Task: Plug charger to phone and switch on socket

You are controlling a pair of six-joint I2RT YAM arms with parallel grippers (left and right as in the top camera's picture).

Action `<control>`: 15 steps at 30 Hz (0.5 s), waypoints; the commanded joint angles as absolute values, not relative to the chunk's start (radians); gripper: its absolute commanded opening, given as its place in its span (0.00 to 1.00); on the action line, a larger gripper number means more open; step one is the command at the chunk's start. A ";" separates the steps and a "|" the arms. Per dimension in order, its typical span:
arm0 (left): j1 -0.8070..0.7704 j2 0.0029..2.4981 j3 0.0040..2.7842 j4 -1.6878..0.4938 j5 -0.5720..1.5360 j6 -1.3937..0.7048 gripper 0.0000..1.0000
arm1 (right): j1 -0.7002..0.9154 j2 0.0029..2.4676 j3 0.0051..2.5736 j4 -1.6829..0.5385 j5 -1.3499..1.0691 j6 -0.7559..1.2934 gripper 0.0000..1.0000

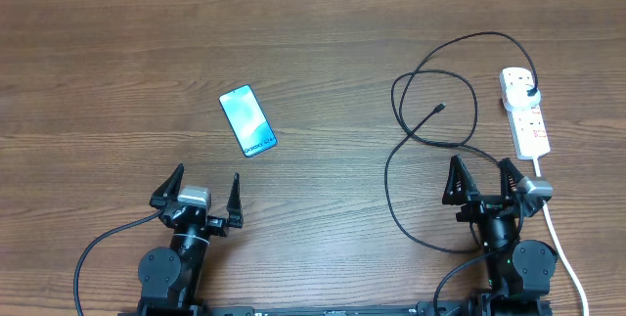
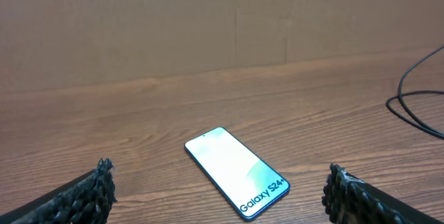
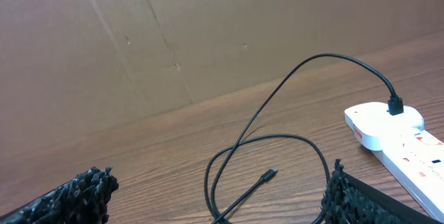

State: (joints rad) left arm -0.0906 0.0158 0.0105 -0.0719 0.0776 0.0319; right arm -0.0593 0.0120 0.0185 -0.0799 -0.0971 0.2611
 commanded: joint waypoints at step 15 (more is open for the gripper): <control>-0.084 0.004 0.009 -0.074 0.079 -0.005 1.00 | -0.065 0.003 0.008 -0.076 -0.091 0.257 1.00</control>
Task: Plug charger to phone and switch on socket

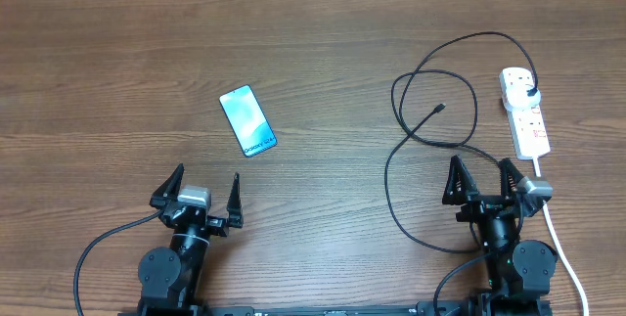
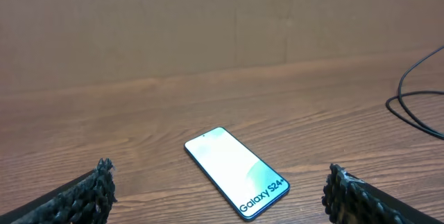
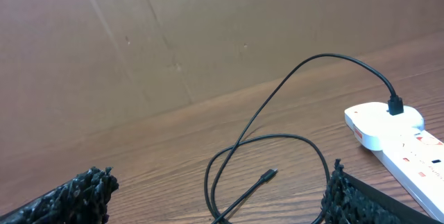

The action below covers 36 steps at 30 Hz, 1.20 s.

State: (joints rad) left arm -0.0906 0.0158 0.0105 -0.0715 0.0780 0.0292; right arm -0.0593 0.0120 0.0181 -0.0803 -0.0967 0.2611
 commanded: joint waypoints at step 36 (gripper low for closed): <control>-0.092 0.901 1.061 -0.639 0.159 -0.071 1.00 | -0.065 0.003 0.008 -0.076 -0.091 0.257 1.00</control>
State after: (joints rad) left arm -0.0910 0.7910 0.8902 -0.5690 0.0875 -0.0540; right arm -0.0593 0.0109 0.0185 -0.0807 -0.0967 0.2615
